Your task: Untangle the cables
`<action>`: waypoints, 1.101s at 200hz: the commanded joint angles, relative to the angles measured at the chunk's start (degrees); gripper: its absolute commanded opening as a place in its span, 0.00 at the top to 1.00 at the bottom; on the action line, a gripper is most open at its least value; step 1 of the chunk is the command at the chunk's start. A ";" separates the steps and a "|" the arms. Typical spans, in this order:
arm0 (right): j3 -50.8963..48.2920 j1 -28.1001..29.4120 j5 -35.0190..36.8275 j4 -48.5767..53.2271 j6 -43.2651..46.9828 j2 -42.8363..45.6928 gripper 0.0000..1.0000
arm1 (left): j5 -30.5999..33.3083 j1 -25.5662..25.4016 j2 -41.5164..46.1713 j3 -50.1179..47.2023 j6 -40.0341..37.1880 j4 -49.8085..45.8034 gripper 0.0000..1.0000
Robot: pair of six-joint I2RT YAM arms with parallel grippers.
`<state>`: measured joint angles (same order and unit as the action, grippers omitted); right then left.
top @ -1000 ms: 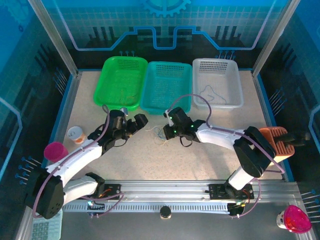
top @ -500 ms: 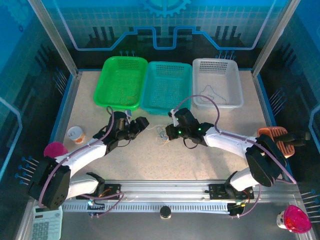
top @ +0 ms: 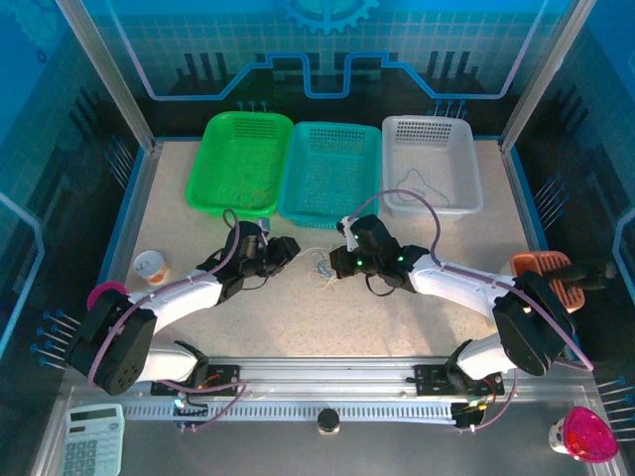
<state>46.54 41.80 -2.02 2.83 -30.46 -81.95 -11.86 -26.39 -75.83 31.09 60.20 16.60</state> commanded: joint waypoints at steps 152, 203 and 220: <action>-5.99 -1.99 1.71 -6.69 -1.62 -2.99 0.53 | -5.74 -3.80 4.99 25.43 -4.31 -9.19 1.00; -5.63 -2.07 1.84 -6.96 -1.73 -3.13 0.39 | -6.77 -5.34 4.39 33.25 -4.67 -11.08 1.00; -5.32 -2.23 2.15 -6.88 -1.62 -3.21 0.37 | -7.04 -6.00 4.20 35.61 -4.67 -11.55 1.00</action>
<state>41.19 40.34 -0.84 -2.70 -32.14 -84.51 -16.97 -31.33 -72.36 62.33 56.82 6.39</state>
